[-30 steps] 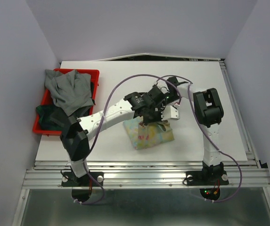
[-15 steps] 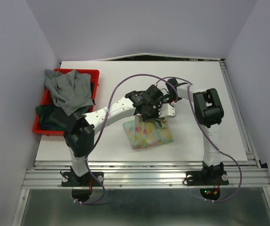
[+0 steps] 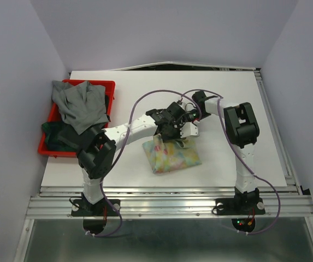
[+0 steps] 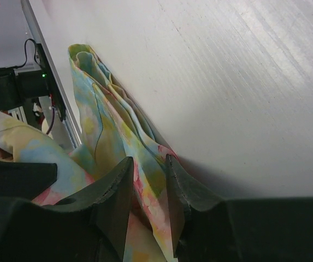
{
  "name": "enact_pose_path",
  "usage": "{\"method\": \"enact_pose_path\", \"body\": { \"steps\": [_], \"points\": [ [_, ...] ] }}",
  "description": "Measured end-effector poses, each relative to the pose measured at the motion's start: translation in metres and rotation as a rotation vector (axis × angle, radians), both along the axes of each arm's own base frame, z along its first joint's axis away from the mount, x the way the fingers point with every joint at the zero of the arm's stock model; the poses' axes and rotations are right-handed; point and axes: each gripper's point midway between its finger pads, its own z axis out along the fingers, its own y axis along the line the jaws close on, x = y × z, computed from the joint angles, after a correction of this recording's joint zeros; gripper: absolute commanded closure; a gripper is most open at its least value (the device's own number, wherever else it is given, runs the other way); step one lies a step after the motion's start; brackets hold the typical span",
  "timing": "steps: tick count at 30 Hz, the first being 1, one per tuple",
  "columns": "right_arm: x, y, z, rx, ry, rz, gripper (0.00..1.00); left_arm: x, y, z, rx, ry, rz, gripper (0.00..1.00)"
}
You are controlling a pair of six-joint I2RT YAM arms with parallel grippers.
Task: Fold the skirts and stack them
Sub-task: Fold the skirt
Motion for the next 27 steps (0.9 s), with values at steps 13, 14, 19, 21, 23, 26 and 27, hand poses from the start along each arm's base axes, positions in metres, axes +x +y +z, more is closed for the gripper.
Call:
{"method": "enact_pose_path", "body": {
  "steps": [13, 14, 19, 21, 23, 26, 27],
  "points": [
    [-0.001, -0.001, 0.0, -0.008, 0.007, -0.001, 0.64, 0.019, 0.008, -0.016, 0.018, -0.03, 0.045, 0.5],
    [-0.001, -0.001, 0.0, -0.009, 0.009, -0.001, 0.64, 0.02, 0.008, -0.015, 0.017, -0.029, 0.049, 0.46],
    [-0.002, -0.002, -0.001, -0.018, 0.015, -0.005, 0.64, 0.024, 0.005, -0.003, 0.0, -0.033, 0.082, 0.45],
    [-0.001, -0.002, 0.0, -0.027, 0.016, -0.008, 0.62, 0.027, 0.002, 0.012, -0.027, -0.05, 0.103, 0.45],
    [0.002, -0.002, 0.001, -0.041, 0.014, -0.013, 0.61, 0.029, 0.002, 0.03, -0.066, -0.062, 0.141, 0.45],
    [0.011, 0.0, 0.007, -0.058, -0.007, -0.024, 0.58, 0.026, 0.006, 0.066, -0.159, -0.064, 0.203, 0.45],
    [0.019, 0.0, 0.011, -0.075, -0.034, -0.033, 0.56, 0.023, 0.007, 0.077, -0.192, -0.054, 0.224, 0.43]
  ]
}}
